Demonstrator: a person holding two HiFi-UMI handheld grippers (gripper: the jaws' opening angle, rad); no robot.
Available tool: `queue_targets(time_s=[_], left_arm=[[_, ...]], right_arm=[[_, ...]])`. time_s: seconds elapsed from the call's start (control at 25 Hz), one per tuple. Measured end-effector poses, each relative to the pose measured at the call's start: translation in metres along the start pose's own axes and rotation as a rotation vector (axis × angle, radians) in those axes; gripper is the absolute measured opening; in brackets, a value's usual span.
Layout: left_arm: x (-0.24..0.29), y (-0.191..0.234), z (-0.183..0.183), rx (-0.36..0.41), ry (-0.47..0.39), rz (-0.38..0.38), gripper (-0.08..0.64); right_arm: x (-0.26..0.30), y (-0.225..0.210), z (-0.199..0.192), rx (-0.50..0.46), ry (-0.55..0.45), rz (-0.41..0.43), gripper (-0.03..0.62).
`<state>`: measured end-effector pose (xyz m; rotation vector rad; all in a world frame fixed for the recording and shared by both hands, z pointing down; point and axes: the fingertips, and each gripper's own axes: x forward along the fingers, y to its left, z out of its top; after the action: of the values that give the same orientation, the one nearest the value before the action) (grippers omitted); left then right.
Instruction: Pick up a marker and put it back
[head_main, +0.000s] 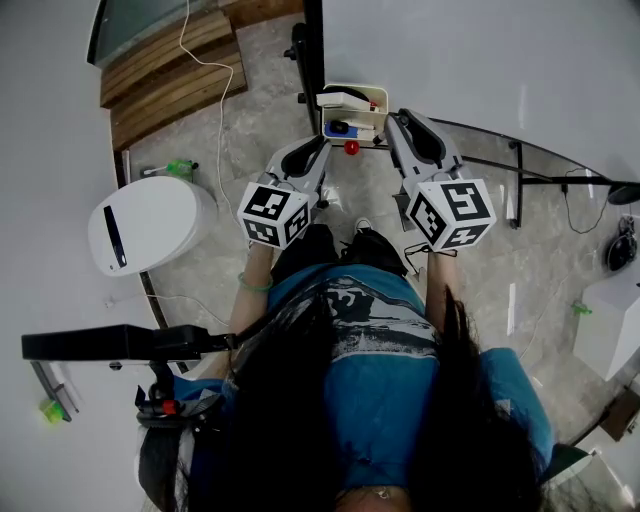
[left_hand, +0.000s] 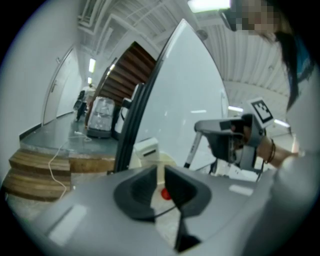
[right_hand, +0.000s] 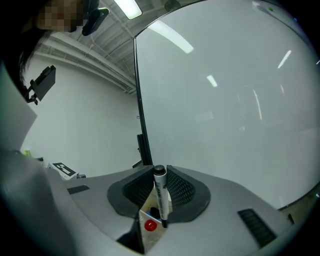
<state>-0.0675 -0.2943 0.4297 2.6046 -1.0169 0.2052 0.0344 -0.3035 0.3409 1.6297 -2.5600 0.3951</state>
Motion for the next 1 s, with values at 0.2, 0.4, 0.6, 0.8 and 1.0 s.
queue_targets(time_s=[0.2,0.4,0.6,0.8,1.0], left_arm=[[0.0002,0.0009,0.0023,0.021,0.005,-0.001,0.032],[0.0028,-0.0007,0.0005,0.047,0.024,-0.001,0.031],[0.0029,0.0017,0.0055,0.017,-0.009,0.015,0.031],[0.0028,0.0041,0.0036,0.018,-0.001,0.022,0.031],[0.0039,0.0024,0.0008,0.024,0.006,0.012,0.031]], right_arm=[[-0.0019,-0.0031,0.0019,0.008,-0.008,0.000,0.083],[-0.0008,-0.0053,0.0040,0.012,-0.014,0.002,0.083],[0.0009,-0.0067,0.0046,0.009,-0.013,0.006,0.083],[0.0028,-0.0059,0.0053,0.004,-0.010,0.010,0.083],[0.0049,-0.0051,0.0053,-0.013,-0.006,0.009,0.083]])
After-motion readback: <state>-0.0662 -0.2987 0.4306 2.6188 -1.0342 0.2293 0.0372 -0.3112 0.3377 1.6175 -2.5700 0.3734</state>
